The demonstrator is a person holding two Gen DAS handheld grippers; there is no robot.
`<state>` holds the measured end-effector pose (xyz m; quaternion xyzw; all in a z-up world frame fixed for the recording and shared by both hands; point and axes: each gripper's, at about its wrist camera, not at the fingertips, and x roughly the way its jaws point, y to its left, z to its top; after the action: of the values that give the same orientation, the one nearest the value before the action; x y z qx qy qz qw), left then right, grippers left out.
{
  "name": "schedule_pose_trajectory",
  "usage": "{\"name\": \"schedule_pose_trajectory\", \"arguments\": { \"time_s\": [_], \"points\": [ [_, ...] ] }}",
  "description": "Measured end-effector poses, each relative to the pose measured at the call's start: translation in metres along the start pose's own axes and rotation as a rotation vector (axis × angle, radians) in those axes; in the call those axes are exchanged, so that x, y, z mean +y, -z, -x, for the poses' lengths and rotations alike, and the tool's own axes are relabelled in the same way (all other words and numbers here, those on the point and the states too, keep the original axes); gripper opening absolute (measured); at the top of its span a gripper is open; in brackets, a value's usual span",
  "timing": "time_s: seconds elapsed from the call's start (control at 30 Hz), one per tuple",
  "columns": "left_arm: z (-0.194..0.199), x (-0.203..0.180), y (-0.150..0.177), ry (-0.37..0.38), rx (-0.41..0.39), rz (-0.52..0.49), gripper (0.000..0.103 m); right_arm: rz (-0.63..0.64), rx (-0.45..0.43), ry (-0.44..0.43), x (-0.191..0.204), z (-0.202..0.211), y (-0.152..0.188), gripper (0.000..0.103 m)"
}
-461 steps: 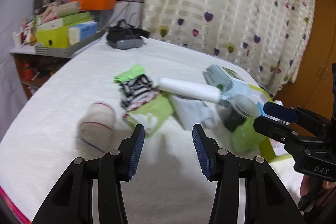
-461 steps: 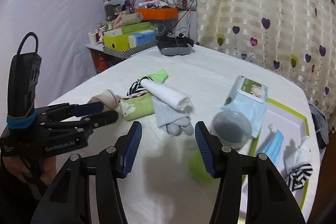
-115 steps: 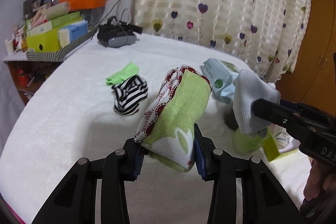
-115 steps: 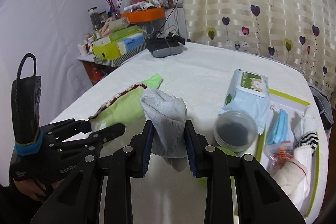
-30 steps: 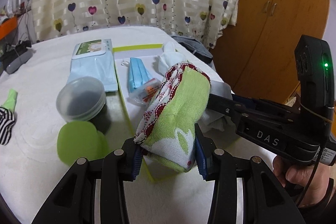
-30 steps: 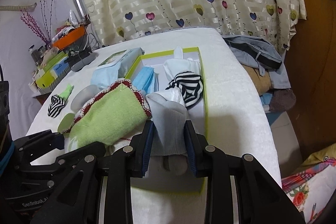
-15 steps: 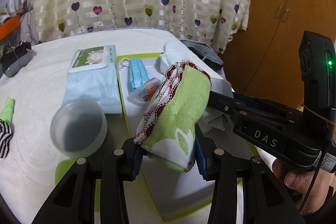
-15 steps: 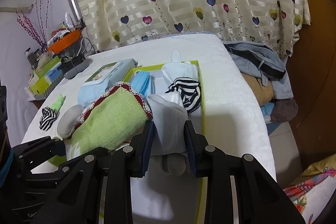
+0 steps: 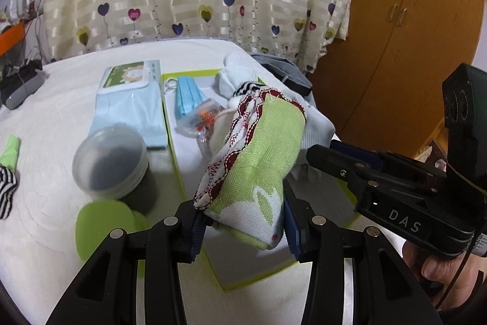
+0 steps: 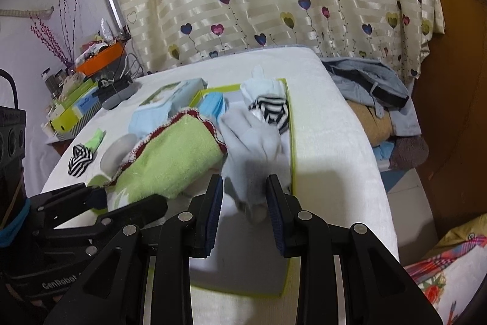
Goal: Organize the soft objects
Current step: 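Lower the grey sock into the box with the right tool while the left holds the cloth, then open the left tool to drop the green red-trimmed cloth into the box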
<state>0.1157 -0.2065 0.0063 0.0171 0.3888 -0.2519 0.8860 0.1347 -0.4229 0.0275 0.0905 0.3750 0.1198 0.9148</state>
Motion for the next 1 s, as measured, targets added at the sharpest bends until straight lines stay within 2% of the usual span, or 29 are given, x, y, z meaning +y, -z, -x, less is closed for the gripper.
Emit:
{"name": "schedule_pose_trajectory", "arguments": {
  "time_s": [0.17,0.43,0.67,0.9,1.0],
  "points": [
    [0.005,-0.002,0.007,0.020,0.010,0.001,0.048,0.013,-0.003,-0.001,0.002,0.008,0.006,0.031],
    [0.022,-0.002,0.008,0.043,-0.043,0.000,0.054,0.013,-0.043,0.014,0.004,0.022,0.005,0.031],
    [0.015,-0.002,0.012,0.067,-0.006,-0.009,0.055,0.026,-0.019,-0.002,0.011,0.020,0.010,0.031],
    [0.030,0.004,0.013,0.037,-0.044,-0.001,0.055,0.062,-0.015,-0.036,0.023,0.021,0.013,0.031],
    [0.041,0.011,0.017,0.022,-0.063,0.012,0.055,0.091,0.019,-0.043,0.034,0.010,0.017,0.031]
  ]
}}
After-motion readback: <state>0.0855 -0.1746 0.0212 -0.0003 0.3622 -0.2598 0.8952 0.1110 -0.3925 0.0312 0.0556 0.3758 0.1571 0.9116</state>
